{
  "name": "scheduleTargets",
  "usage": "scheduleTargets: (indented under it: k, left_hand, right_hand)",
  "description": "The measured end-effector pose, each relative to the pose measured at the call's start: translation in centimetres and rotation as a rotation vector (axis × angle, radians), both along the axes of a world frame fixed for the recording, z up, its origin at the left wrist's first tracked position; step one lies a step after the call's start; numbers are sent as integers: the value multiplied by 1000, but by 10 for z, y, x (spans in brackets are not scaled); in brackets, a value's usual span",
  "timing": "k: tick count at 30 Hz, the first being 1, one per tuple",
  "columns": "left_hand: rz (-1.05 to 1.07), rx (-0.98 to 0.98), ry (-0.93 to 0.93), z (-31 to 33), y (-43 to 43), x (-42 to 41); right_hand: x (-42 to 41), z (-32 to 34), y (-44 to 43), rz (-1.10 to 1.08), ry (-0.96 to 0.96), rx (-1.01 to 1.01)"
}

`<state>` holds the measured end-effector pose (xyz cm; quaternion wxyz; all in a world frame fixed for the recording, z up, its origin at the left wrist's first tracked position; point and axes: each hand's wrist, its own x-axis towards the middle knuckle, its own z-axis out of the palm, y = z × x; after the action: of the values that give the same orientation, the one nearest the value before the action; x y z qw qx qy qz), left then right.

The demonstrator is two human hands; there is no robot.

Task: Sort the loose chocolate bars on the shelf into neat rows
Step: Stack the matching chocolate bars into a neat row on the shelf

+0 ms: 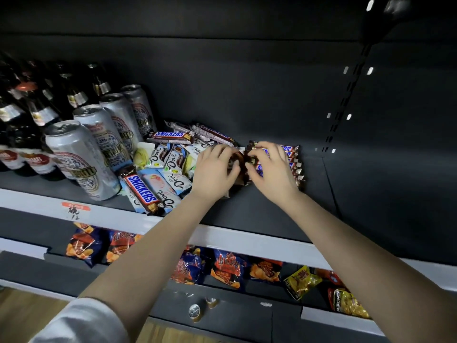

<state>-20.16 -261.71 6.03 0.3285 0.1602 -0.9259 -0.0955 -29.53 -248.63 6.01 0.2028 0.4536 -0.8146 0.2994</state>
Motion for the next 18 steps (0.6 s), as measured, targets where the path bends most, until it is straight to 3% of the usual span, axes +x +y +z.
scheduleTargets:
  k: [11, 18]
  left_hand:
    - [309, 6, -132, 14, -93, 65]
    - [347, 237, -241, 6, -126, 75]
  right_hand:
    - [30, 3, -98, 182, -14, 95]
    - [33, 9, -147, 236, -22, 151]
